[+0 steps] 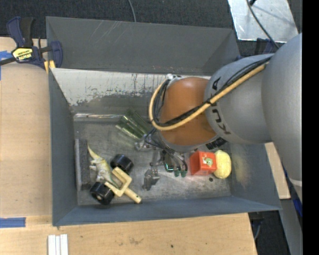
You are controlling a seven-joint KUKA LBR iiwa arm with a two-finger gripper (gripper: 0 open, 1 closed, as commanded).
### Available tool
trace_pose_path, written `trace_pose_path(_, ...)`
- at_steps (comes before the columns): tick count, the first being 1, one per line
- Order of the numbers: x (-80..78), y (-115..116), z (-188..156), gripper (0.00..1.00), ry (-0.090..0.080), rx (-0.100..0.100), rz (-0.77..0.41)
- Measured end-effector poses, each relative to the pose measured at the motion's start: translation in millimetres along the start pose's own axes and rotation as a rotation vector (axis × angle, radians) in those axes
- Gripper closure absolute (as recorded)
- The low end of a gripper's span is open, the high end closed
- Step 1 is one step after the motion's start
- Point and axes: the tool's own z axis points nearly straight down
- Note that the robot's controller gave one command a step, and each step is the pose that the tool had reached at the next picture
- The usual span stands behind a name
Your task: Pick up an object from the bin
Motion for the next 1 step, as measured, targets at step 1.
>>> trace_pose_path(1, -22.7, 46.4, 15.1, 0.00, -0.006, 0.004, 0.141)
